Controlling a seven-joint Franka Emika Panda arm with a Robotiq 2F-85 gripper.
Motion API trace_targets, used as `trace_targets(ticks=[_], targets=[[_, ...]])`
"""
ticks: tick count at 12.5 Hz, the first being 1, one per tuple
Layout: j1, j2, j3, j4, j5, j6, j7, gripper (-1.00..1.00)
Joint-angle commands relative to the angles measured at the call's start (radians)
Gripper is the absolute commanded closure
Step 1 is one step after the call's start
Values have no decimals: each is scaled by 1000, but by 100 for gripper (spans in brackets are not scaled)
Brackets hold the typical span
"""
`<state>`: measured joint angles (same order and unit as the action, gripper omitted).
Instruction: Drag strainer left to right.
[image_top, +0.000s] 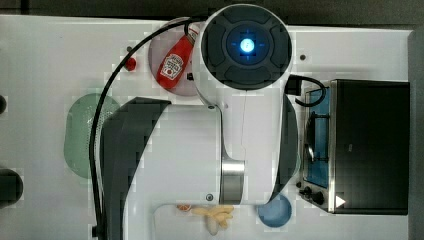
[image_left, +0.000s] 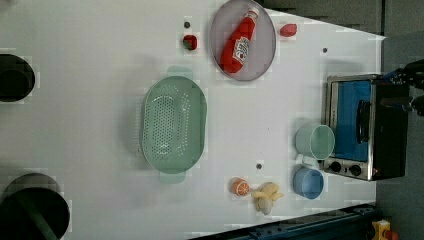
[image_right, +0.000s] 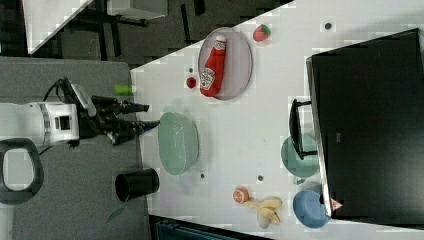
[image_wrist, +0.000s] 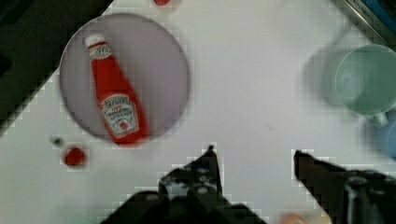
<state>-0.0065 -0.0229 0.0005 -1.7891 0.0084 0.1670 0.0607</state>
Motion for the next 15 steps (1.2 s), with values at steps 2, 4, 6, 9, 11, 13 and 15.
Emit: trace_targets(ticks=[2,4,6,9,11,13,15], targets=[[18,-385,-59,-138,-35,-243,12,-81],[29,-379,-35,-143,-23,-238,12,-100],[48,-359,30,-145,11,-229,12,-100],[63,-288,187,-147,27,-148,63,-100],[65,-218,304,-147,27,-71,185,-100],[67,-133,413,-147,26,15,393,-100],[67,-37,504,-148,26,110,634,-100]])
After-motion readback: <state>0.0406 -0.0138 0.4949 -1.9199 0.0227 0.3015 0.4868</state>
